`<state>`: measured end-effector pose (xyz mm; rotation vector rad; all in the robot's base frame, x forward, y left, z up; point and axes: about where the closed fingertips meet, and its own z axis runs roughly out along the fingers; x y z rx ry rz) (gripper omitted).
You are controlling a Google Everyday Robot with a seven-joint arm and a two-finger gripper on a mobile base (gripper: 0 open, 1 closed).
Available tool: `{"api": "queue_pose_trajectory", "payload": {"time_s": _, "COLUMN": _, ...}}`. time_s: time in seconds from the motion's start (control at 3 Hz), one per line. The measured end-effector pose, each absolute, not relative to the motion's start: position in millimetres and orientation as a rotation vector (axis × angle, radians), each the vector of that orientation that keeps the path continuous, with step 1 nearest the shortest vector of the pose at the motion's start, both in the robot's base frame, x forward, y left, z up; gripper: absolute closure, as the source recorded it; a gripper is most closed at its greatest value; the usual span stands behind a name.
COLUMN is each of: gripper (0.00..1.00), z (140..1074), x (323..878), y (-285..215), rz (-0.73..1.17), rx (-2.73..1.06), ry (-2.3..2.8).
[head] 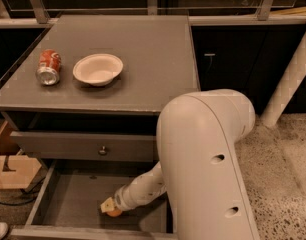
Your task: Place orange into middle drawer
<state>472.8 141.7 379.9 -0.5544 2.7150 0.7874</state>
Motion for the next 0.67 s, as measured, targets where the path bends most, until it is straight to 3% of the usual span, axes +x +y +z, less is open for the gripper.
{"api": "queue_pose_trajectory", "payload": {"time_s": 0.33, "gripper": 0.00, "z": 379.9, "x": 472.8, "y": 141.7, "rz": 0.787, "rx": -0.554, "ry": 2.715}}
{"api": "queue_pose_trajectory", "payload": {"time_s": 0.67, "gripper": 0.00, "z": 379.9, "x": 472.8, "y": 141.7, "rz": 0.787, "rx": -0.554, "ry": 2.715}}
